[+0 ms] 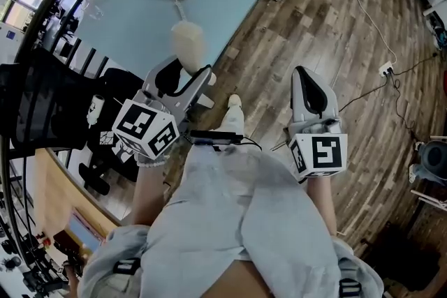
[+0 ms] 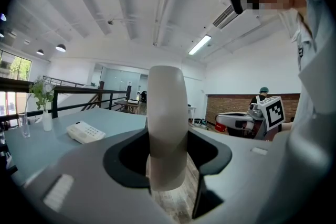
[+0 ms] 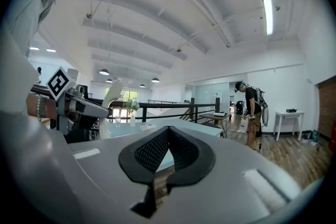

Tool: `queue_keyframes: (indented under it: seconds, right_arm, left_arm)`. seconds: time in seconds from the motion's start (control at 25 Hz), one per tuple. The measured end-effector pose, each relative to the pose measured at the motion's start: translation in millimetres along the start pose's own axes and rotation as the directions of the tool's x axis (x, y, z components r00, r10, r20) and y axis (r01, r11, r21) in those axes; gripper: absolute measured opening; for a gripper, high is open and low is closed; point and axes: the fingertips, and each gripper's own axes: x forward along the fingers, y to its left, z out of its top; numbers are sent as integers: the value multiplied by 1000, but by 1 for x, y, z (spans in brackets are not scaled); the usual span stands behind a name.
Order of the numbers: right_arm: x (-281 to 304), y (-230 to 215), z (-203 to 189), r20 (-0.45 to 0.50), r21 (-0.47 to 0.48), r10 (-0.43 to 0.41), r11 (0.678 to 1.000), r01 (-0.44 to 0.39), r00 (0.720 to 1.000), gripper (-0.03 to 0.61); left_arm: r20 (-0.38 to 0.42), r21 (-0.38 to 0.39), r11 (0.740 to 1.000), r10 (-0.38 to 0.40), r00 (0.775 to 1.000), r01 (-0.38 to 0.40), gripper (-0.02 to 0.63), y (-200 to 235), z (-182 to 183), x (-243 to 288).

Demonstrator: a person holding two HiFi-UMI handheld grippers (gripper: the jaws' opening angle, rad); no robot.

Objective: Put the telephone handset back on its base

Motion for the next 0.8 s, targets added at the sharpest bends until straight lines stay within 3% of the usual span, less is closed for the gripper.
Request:
queue_keyframes:
  seconds: [0.8]
  right_arm:
    - [162,-53,20,-36,-18,61,998,-62,997,6]
  left_arm:
    - [9,-84,996,42,999,-41,207,114,31,117]
